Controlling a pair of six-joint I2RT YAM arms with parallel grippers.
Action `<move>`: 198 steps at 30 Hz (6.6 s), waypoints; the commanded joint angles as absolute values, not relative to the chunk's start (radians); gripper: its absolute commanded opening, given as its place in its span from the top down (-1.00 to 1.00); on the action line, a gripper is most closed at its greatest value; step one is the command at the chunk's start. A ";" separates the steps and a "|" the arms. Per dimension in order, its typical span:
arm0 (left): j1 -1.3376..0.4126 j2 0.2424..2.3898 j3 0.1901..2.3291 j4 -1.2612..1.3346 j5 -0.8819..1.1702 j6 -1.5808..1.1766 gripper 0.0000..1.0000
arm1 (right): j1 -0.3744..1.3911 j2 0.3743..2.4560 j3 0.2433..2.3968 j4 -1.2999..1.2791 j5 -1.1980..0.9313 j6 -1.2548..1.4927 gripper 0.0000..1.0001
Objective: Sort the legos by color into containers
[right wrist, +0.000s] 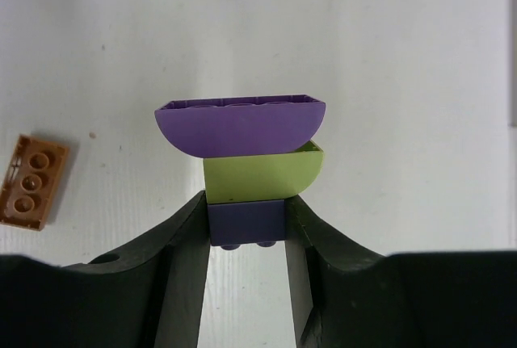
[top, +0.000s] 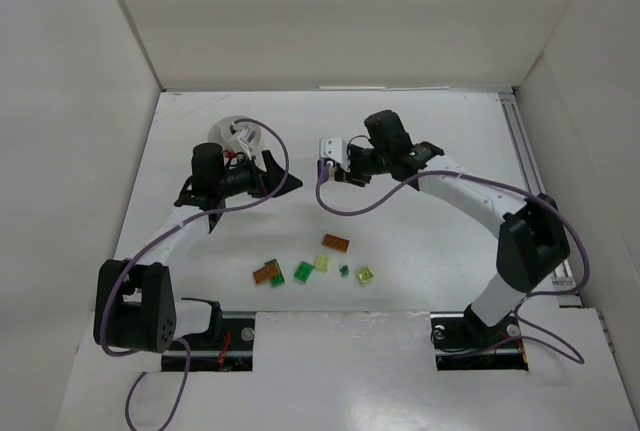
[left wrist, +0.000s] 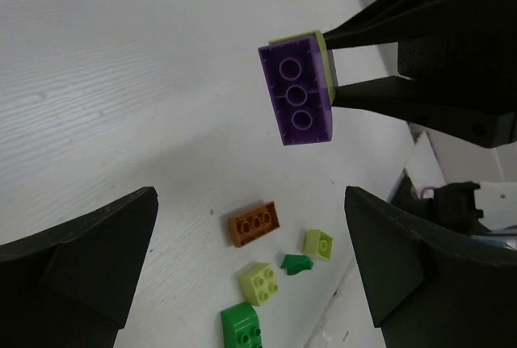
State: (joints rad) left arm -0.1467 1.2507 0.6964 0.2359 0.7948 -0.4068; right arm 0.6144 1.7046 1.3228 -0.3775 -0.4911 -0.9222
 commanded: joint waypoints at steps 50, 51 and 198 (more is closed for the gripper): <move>-0.245 1.327 0.718 0.644 0.999 -0.666 1.00 | 0.799 1.523 1.243 -0.184 -0.298 -0.727 0.18; -0.245 1.318 0.718 0.644 0.988 -0.666 1.00 | 0.799 1.523 1.233 -0.198 -0.285 -0.727 0.25; -0.278 1.029 0.709 0.922 1.336 -0.259 1.00 | 0.646 1.408 1.218 0.199 -1.163 -0.118 -0.45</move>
State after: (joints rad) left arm -0.2737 1.0500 0.6643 0.8570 1.3289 -0.2790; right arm 0.6315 1.4010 1.1698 0.1719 -1.1519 -0.1757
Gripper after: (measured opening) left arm 0.326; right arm 0.747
